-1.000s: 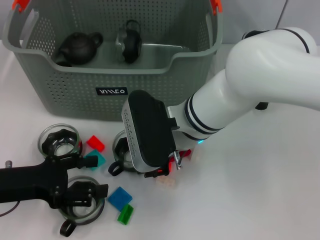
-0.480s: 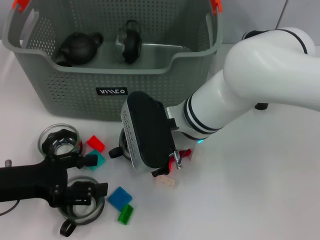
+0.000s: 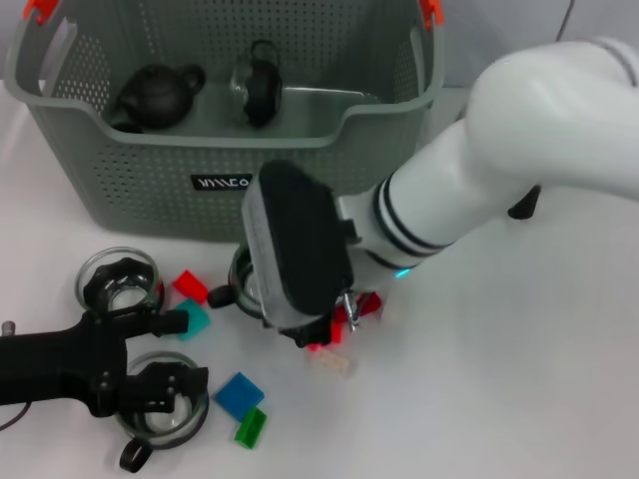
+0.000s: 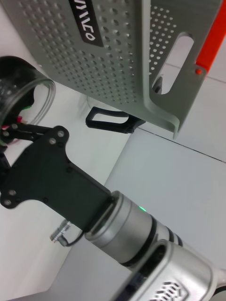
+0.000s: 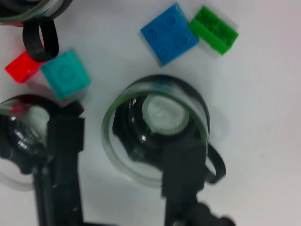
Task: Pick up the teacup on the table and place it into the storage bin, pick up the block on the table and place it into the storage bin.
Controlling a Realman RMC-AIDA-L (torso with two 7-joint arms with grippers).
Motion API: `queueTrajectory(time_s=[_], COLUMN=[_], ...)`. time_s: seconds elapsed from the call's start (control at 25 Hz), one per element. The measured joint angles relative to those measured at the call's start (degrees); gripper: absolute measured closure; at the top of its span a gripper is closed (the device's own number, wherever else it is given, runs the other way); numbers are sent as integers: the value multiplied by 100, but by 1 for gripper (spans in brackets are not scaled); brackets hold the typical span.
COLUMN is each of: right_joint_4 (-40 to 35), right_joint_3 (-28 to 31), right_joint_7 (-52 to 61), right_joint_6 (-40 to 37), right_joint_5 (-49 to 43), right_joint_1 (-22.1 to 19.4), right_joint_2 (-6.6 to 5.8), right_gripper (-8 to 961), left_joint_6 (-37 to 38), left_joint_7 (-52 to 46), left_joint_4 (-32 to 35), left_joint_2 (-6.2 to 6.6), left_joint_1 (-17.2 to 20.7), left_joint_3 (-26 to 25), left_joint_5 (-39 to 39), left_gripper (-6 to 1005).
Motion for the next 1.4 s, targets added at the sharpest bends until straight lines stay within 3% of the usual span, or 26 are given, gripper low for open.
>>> queueTrajectory(time_s=[0.4, 0.64, 0.72, 0.84, 1.16, 1.4], right_joint_4=[-1386, -2177, -2228, -2383, -2310, -1445], right_joint_3=[1786, 3024, 3206, 3948, 5346, 5622], right_joint_7=[137, 364, 366, 365, 450, 638], right_joint_6=[-1608, -3021, -3186, -3563, -3049, -2154], right_joint_5=[-217, 24, 133, 449, 314, -535], right_joint_1=[-693, -829, -824, -747, -301, 241], right_joint_2=[-52, -62, -62, -73, -131, -185], right_gripper=[893, 893, 893, 893, 892, 892], left_joint_6=[26, 26, 26, 26, 26, 9], left_joint_7=[35, 40, 41, 42, 44, 78], left_joint_4=[-17, -14, -14, -14, -14, -14], left_joint_2=[18, 18, 18, 18, 14, -12], left_joint_1=[23, 24, 24, 18, -30, -56], left_joint_3=[1, 1, 1, 1, 1, 0], left_joint_5=[-4, -3, -3, -2, -1, 9], left_gripper=[90, 90, 90, 89, 89, 89])
